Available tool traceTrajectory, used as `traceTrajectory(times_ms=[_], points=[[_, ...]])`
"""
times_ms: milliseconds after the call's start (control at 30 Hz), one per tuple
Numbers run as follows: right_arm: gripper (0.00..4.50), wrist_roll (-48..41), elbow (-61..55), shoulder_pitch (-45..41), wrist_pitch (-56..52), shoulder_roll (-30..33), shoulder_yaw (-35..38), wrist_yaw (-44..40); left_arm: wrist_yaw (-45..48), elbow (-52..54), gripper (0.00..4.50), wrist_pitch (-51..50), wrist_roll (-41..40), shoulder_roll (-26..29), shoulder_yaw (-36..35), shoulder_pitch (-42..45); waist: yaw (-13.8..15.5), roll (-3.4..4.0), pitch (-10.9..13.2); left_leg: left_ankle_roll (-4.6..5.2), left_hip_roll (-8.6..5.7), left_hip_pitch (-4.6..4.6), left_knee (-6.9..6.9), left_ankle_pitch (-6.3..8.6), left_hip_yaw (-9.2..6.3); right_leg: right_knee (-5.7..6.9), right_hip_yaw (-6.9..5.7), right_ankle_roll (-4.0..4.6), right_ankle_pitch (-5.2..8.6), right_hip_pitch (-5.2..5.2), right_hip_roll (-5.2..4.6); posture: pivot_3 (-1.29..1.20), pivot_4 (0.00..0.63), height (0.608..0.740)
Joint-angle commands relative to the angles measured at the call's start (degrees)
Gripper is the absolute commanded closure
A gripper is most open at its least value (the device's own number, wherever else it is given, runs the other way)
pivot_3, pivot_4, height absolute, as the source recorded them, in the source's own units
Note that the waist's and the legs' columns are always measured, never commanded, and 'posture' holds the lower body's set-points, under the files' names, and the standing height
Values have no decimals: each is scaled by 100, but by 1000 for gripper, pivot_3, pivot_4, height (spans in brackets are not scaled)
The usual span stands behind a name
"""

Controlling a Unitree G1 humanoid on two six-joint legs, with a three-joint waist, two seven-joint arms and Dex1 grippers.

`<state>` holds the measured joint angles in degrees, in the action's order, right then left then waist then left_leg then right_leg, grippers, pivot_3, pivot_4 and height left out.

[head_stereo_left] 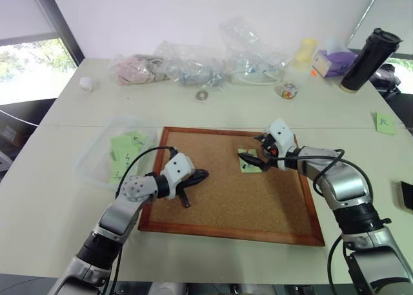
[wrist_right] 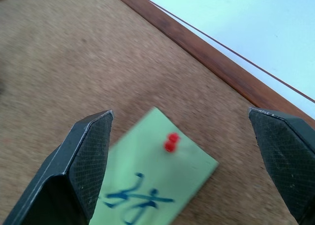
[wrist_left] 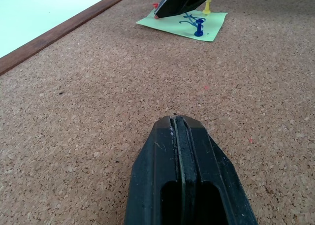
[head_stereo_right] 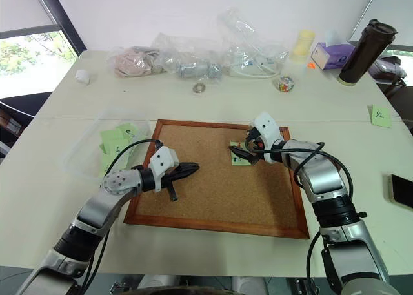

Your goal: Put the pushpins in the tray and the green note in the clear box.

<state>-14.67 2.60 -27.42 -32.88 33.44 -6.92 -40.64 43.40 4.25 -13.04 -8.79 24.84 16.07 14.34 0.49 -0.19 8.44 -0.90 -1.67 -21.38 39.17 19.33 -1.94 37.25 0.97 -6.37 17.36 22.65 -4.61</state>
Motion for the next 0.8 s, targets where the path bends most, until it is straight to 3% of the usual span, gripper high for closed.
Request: traceTrajectory(times_ms=[33,167,267,500,533,800], points=[[0,115,8,-102,132,-6,23,-60,-133,-164,4407,-183,232,41,28,-132,-4,0,0,0,0,-1,0,0,0,0,0,0,0,0,0,0,150,740],[0,191,38,-86,161,17,41,-109,-165,-154,4407,-184,246,9,32,-158,-3,0,0,0,0,0,0,0,0,0,-1,0,0,0,0,0,150,740],[814,264,60,-91,188,-4,6,-131,-172,-162,4500,-188,244,-4,35,-156,-2,0,0,0,0,0,0,0,0,0,0,0,0,0,0,0,150,740],[4212,372,77,-93,222,-43,-40,-198,-192,-174,4500,-187,240,-20,18,-140,-3,0,0,0,0,0,0,0,0,-1,0,0,0,0,0,0,150,740],[4366,380,77,-93,219,-47,-36,-210,-196,-178,4500,-184,243,-20,19,-141,-3,0,0,0,0,1,0,0,0,0,0,0,0,-1,0,0,150,740],[4366,225,-296,-92,-3,14,234,-191,-104,-134,4500,-305,218,27,65,-183,4,1,0,0,0,-1,0,0,0,0,0,0,0,0,-1,0,150,740]])
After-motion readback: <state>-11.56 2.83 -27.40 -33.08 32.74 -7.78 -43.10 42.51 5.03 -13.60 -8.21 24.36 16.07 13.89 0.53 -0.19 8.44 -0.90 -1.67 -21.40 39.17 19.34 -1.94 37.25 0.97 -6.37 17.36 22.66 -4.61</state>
